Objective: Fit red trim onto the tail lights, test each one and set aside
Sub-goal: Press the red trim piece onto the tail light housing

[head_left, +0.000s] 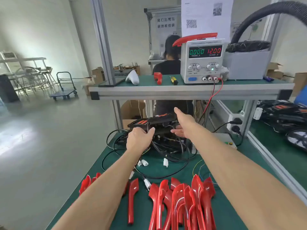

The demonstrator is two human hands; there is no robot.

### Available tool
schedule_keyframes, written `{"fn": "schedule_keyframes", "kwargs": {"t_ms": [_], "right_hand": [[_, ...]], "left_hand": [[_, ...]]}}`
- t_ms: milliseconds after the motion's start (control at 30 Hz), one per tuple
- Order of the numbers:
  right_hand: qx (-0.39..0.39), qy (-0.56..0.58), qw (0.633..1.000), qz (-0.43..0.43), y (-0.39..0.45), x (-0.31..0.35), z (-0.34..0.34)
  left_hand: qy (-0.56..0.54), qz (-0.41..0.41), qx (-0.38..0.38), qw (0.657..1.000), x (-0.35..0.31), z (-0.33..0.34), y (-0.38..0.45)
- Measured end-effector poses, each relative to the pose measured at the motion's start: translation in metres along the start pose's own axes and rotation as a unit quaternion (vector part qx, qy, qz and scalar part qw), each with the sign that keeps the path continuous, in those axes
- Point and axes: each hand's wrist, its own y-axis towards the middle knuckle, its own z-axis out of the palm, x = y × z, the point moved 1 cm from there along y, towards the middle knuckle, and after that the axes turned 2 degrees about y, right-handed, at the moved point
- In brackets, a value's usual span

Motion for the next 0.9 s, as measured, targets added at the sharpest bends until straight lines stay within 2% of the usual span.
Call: {"fn": "schedule_keyframes", "kwargs": {"t_ms": [133,200,300,433,533,600,667,767,900], "right_hand": [[-0.004,0.047,0.999,0.014,0.011,-0.006,0.005],[0.008,0.067,0.998,0.001,0.016,-0.006,0.002],[0.037,0.106,0.994,-0.007,0.012,-0.001,-0.004],[0.051,0.119,0.991,-0.039,-0.007,0.002,-0.015],[0.065,0.130,0.988,-0.061,-0.034,0.001,-0.026],[0.080,0.146,0.984,-0.070,-0.053,-0.005,-0.038],[0.101,0.166,0.978,-0.078,-0.074,-0.014,-0.052],[0.126,0.167,0.974,-0.092,-0.103,-0.026,-0.066],[0.123,0.127,0.975,-0.134,-0.134,-0.044,-0.086]], "left_hand": [[0.026,-0.031,0.061,0.997,0.007,0.014,0.009],[-0.007,-0.031,0.062,0.998,0.011,0.018,0.009],[-0.051,-0.016,0.024,0.998,0.009,0.018,0.008],[-0.138,-0.004,0.064,0.988,-0.001,0.014,-0.007],[-0.258,-0.034,0.095,0.961,-0.003,0.013,-0.024],[-0.356,-0.072,0.115,0.924,-0.001,0.015,-0.038],[-0.408,-0.095,0.139,0.897,0.002,0.018,-0.052],[-0.382,-0.071,0.148,0.910,0.006,0.019,-0.066],[-0.357,-0.031,0.140,0.923,0.004,0.009,-0.076]]}}
